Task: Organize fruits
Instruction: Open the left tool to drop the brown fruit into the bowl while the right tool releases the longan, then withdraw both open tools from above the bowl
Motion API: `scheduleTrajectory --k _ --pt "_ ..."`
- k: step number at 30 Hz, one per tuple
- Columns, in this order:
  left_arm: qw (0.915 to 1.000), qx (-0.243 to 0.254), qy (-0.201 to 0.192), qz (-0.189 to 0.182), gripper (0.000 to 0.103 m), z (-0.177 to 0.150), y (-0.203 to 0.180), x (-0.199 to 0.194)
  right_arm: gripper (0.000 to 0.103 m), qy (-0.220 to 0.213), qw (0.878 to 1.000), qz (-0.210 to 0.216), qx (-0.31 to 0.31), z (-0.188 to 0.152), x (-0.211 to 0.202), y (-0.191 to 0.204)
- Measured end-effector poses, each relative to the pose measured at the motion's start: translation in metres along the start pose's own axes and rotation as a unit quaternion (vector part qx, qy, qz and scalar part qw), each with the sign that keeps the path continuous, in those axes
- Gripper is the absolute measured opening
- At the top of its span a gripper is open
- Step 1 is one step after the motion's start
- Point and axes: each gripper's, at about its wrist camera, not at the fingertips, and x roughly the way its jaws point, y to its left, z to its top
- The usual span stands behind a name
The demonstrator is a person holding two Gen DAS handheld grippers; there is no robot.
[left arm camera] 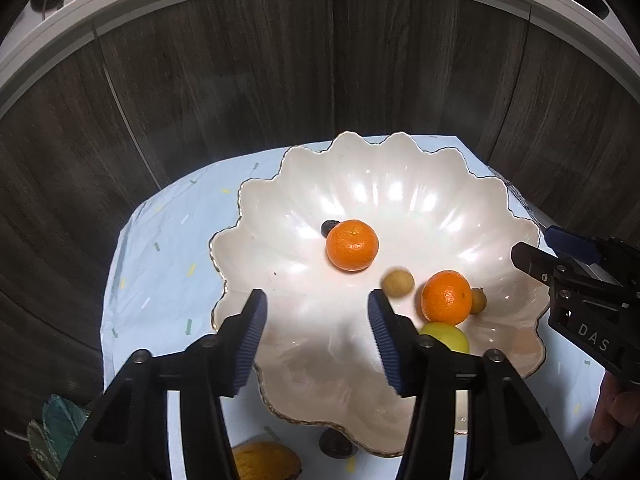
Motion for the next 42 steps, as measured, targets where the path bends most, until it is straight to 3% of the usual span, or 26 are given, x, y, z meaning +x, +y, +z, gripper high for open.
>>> scheduleTrajectory --k 2,7,13,42 --pt "1.0000 -0.001 -0.004 0.005 0.063 0.000 0.001 -0.003 0.058 -0.004 1.000 -0.001 0.001 0.000 -0.003 0.000" --pt "0.9998 -0.003 -0.013 0.014 0.070 0.002 0.001 -0.010 0.068 -0.013 1.000 -0.007 0.003 0.002 -0.010 -0.001" --pt "0.9996 -0.006 -0.021 0.018 0.079 0.003 0.002 -0.019 0.069 -0.020 1.000 -0.010 0.005 0.004 -0.018 -0.002" --pt "0.9987 0.012 -0.049 0.012 0.081 -0.001 -0.020 -0.062 0.069 -0.045 0.999 -0.016 0.026 -0.009 -0.061 -0.020"
